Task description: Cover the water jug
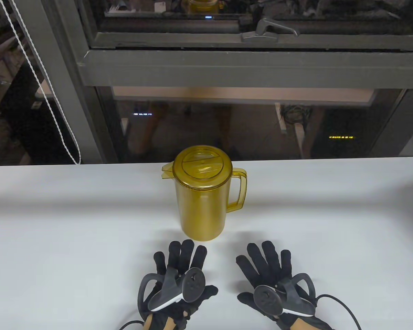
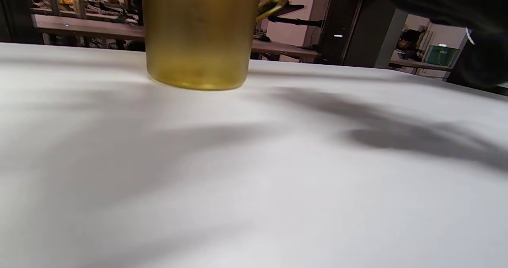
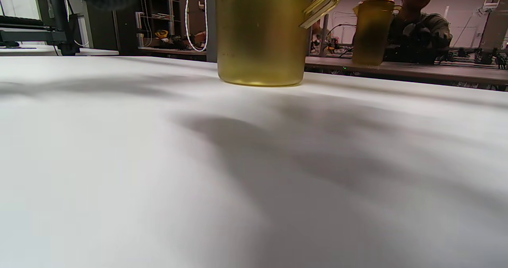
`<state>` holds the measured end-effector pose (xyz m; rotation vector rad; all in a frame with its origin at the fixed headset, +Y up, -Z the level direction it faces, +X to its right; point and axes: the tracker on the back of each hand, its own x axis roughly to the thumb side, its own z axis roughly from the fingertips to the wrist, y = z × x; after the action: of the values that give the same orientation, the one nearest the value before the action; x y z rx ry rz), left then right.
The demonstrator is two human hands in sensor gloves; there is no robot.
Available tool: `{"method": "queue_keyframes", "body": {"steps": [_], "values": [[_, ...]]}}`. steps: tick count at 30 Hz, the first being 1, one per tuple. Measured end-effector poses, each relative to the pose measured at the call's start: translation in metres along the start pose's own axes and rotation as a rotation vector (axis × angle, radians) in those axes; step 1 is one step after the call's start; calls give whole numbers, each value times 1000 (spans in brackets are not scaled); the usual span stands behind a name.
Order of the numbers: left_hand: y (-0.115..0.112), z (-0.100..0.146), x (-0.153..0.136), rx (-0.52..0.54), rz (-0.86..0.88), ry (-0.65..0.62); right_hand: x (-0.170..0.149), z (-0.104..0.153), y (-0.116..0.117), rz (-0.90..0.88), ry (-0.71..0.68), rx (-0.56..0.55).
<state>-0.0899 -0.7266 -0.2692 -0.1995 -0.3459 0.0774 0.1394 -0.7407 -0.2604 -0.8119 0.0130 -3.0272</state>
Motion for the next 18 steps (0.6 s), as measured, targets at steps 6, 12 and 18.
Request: {"method": "queue_keyframes", "body": {"steps": [6,12,18], "values": [[-14,-4,5,-14,-25,-4,6,-2,6,31,-5,26],[-17,-4,1,-19,-26,1,12,-2,7,52,-14,32],[-17,-3,1,-24,-31,0,13,-4,9,57,-15,48]]}}
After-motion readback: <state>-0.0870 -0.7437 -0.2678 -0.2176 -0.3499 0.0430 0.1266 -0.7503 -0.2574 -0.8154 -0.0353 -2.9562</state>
